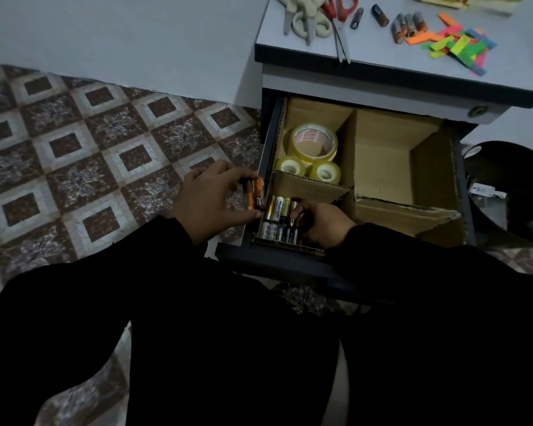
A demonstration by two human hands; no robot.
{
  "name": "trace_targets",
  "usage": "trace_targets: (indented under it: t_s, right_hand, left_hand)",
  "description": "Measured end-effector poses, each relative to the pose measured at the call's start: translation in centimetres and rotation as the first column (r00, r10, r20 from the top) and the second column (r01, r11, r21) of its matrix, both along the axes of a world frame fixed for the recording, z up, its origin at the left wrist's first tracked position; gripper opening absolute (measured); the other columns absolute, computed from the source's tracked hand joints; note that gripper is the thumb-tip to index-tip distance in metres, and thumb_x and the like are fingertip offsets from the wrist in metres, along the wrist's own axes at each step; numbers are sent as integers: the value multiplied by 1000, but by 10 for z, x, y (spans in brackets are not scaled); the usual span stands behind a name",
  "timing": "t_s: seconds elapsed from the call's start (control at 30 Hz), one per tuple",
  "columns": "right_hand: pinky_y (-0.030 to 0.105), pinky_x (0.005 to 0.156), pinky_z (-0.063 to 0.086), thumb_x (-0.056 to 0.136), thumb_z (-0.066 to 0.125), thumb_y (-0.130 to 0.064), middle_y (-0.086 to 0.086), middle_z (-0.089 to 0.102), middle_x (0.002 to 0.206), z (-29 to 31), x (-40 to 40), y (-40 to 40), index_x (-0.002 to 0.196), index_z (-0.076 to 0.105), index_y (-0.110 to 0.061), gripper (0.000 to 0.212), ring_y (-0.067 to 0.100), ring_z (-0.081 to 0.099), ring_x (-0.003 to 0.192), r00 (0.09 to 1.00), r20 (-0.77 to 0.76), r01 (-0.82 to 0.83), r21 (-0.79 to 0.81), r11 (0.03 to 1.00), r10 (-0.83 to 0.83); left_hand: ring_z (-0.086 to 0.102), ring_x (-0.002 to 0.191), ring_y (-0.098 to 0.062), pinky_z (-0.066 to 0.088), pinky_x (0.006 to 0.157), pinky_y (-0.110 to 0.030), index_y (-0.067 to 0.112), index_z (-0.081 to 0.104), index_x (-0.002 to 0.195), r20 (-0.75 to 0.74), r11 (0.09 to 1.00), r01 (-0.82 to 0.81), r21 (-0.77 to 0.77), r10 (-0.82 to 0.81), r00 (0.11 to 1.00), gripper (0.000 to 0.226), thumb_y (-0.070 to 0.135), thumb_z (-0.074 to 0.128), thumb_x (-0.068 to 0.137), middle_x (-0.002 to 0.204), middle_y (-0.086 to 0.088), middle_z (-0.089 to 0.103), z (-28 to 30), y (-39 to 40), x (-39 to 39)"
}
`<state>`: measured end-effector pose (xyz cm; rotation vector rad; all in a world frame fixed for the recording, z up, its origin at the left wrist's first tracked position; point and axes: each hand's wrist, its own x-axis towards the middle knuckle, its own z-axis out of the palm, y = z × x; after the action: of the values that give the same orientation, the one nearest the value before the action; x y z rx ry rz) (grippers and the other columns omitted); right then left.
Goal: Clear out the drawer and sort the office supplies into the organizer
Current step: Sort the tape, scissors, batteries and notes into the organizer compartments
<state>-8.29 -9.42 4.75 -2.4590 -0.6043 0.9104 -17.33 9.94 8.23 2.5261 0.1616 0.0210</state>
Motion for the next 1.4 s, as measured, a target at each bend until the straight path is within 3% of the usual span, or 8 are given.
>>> trace_targets:
  t_s: [0.23,0.37,0.6,0.73,0.93,1.1,1.3,1.4]
  right_hand:
    - [29,78,48,76,68,5,7,56,95,0,7,-1,97,55,-15,32,20,53,89,979,-183,102,56,993,-90]
    - [31,79,49,76,70,5,7,55,92,0,8,-2,105,58,-8,34,20,53,88,966,-237,127,78,989,-105]
    - [10,60,46,83,51,16,15,59,102,-1,5,-2,113,56,1,34,17,53,91,967,-232,133,98,986,-108]
    - [13,64,46,83,51,15,20,61,113,-1,5,-1,113,56,0,34,17,54,91,968,-227,134,95,986,-109]
    - [29,83,50,84,55,8,4,58,96,1,5,-1,108,58,-9,30,17,56,92,973,-209,114,77,990,-96]
    - [25,51,50,88,50,8,4,56,83,14,5,0,81,55,-18,27,15,55,66,902,-338,354,220,909,-270]
    - [20,48,51,90,53,3,8,57,74,39,8,-4,83,51,-12,17,17,52,61,841,-440,500,406,765,-316]
    - [19,49,52,89,56,2,8,57,72,42,8,-5,85,51,-11,15,16,55,59,837,-451,499,400,769,-309]
  left_hand:
    - [55,94,-13,37,100,-51,26,54,126,52,998,19,-52,-16,999,59,40,76,72,111,2,51,-3,-9,3]
    - [54,94,-11,38,99,-50,26,54,126,50,998,12,-60,-9,999,59,41,76,73,111,0,52,-5,-11,4]
    - [54,97,-12,31,101,-40,27,54,125,51,999,22,-26,-20,998,58,38,76,73,109,4,50,-8,-12,6]
    - [52,99,-10,25,99,-34,29,53,126,46,999,36,2,-36,998,59,41,75,73,108,8,48,-9,-14,7]
    - [49,111,-12,19,104,-34,32,52,127,21,998,56,15,-56,998,59,42,74,73,117,6,51,-9,-18,6]
    - [43,119,-15,8,107,-37,33,52,128,32,986,39,165,-45,999,61,48,72,73,119,5,51,-7,-29,8]
    - [42,121,-19,-2,107,-37,32,53,128,77,968,34,247,-55,995,61,48,72,72,121,4,51,-10,-48,16]
    - [47,117,-24,2,106,-38,29,56,126,110,965,35,258,-65,992,62,44,75,70,118,0,54,-14,-55,18]
